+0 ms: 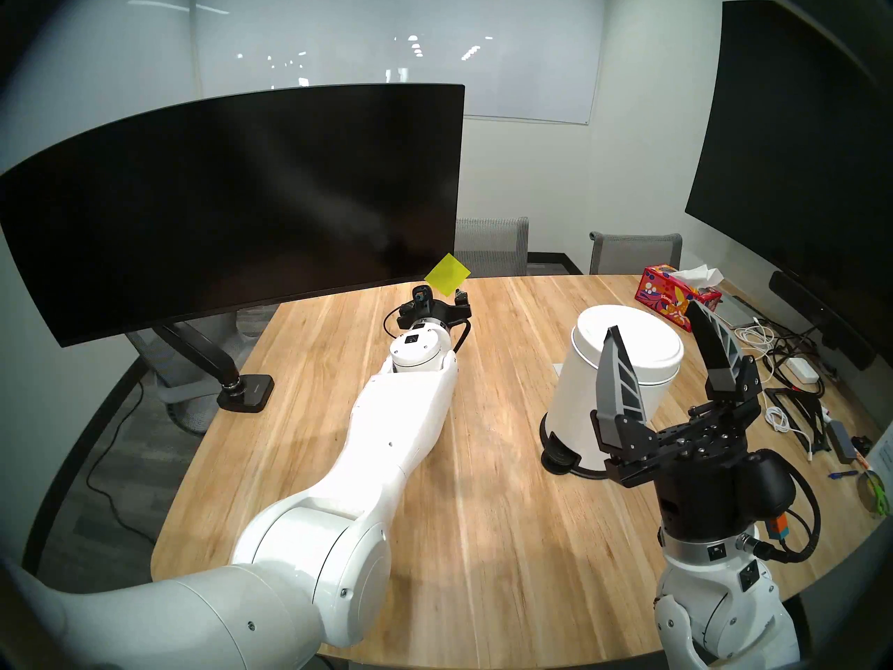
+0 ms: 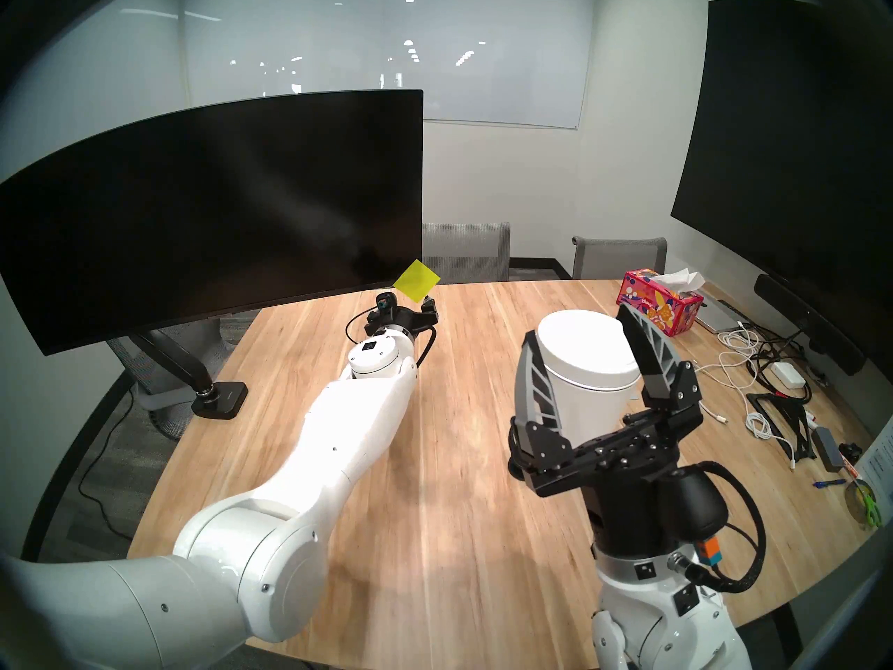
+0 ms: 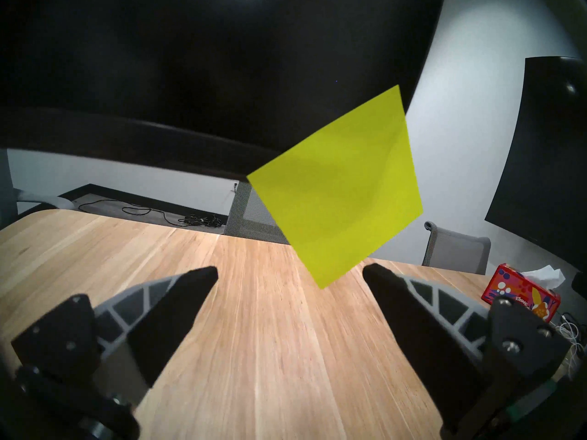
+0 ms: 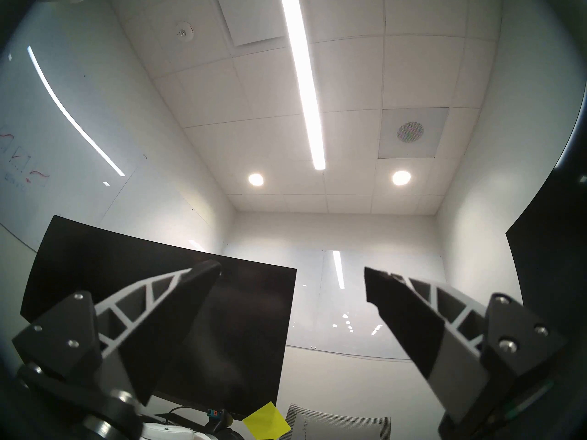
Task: Peel the sticky note off the monitor, open the trash can lid and drop the sticker into the trash can
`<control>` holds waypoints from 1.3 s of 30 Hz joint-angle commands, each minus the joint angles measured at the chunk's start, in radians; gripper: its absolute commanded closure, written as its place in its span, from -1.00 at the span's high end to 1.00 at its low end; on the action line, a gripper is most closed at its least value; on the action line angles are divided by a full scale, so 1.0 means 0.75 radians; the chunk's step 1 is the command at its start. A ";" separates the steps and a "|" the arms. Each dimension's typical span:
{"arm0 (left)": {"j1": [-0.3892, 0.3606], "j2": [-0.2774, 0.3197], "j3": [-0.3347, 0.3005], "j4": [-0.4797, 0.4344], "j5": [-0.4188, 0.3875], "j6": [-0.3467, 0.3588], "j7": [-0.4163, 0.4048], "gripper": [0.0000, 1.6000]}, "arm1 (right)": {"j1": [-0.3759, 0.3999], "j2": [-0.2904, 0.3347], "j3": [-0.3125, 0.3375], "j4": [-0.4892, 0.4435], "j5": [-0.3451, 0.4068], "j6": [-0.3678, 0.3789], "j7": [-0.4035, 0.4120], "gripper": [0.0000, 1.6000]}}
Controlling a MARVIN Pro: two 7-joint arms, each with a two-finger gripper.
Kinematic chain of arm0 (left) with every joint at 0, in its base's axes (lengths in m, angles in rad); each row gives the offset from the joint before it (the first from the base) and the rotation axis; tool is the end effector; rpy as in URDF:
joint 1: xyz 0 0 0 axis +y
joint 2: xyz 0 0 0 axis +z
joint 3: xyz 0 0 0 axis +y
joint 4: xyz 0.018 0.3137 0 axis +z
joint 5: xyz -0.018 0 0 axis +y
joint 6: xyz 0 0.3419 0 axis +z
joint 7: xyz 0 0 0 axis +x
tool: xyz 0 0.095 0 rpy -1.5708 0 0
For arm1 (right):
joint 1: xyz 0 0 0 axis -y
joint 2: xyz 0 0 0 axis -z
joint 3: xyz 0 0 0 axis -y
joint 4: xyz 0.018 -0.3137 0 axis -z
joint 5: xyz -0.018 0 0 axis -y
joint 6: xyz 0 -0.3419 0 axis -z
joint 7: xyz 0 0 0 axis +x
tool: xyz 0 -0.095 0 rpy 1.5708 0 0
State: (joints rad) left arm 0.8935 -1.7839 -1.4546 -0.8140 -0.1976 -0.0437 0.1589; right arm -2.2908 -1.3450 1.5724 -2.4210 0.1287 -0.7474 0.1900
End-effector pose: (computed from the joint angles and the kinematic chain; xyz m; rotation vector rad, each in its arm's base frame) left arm 0.6314 -0.1537 -0.2702 2.1158 0.2314 1.9752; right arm 0.2056 0.0148 -0.1497 -0.9902 -0.4037 -2.7360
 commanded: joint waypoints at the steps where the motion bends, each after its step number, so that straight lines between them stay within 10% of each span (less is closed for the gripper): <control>1: -0.113 -0.019 -0.018 0.035 -0.018 -0.078 -0.011 0.76 | 0.019 0.001 -0.007 -0.030 0.004 -0.008 0.002 1.00; 20: -0.088 -0.020 -0.073 0.091 -0.094 -0.304 -0.124 1.00 | 0.038 0.004 -0.045 -0.030 0.018 -0.002 0.004 1.00; 23: -0.083 -0.015 -0.075 0.104 -0.097 -0.326 -0.139 -0.29 | 0.044 0.004 -0.055 -0.030 0.020 -0.007 0.005 1.00; 27: -0.079 -0.014 -0.079 0.120 -0.103 -0.355 -0.159 -1.00 | 0.048 0.004 -0.065 -0.030 0.019 -0.013 0.007 1.00; 39: -0.030 -0.015 -0.058 0.145 -0.105 -0.437 -0.235 -1.00 | 0.043 0.005 -0.097 -0.030 0.016 -0.040 0.021 1.00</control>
State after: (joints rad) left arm 0.8670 -1.7931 -1.5113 -0.6949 -0.2832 -0.3294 0.0134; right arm -2.2618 -1.3424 1.5127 -2.4213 0.1424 -0.7630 0.2004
